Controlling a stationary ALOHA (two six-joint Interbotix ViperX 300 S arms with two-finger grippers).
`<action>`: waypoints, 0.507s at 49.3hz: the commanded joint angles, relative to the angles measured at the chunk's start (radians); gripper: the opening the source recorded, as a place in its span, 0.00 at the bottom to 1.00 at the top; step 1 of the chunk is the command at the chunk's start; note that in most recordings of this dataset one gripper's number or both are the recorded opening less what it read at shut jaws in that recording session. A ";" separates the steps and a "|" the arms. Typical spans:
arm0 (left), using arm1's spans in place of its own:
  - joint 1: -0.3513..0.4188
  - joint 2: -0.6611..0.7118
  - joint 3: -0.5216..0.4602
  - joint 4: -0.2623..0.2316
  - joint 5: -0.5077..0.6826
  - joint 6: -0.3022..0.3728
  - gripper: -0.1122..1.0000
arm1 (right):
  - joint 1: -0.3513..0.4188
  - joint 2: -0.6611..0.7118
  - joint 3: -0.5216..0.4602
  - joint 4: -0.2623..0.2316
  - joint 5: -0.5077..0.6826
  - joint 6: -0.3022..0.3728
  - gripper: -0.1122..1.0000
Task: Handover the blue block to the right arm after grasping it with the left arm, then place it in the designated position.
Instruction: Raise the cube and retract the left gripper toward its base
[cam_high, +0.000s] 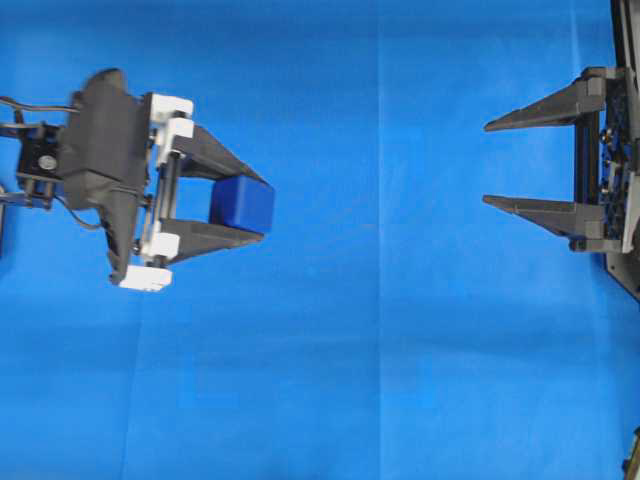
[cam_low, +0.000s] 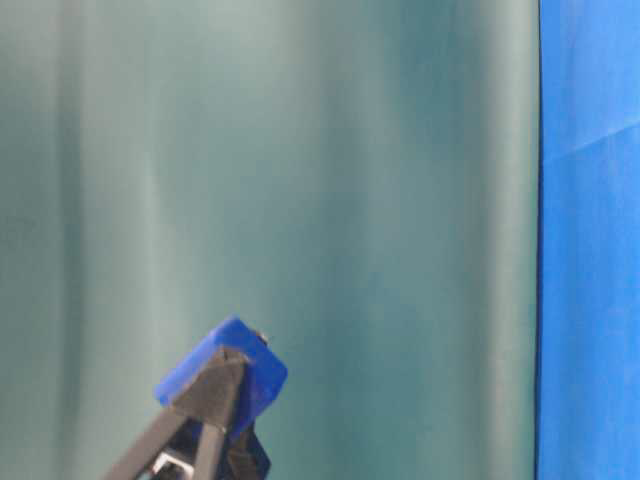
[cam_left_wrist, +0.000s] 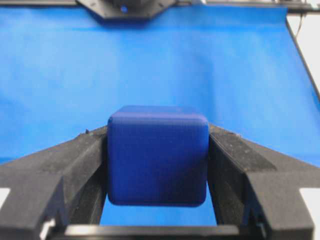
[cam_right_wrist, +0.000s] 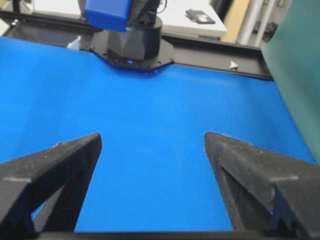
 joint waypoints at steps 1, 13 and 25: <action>0.009 -0.031 0.025 0.003 -0.083 0.002 0.54 | -0.002 0.005 -0.028 0.000 -0.012 -0.002 0.98; 0.015 -0.044 0.064 0.003 -0.137 0.003 0.54 | 0.000 0.006 -0.029 0.000 -0.014 -0.002 0.98; 0.015 -0.044 0.064 0.002 -0.135 0.003 0.54 | 0.000 0.011 -0.031 -0.015 -0.005 -0.017 0.98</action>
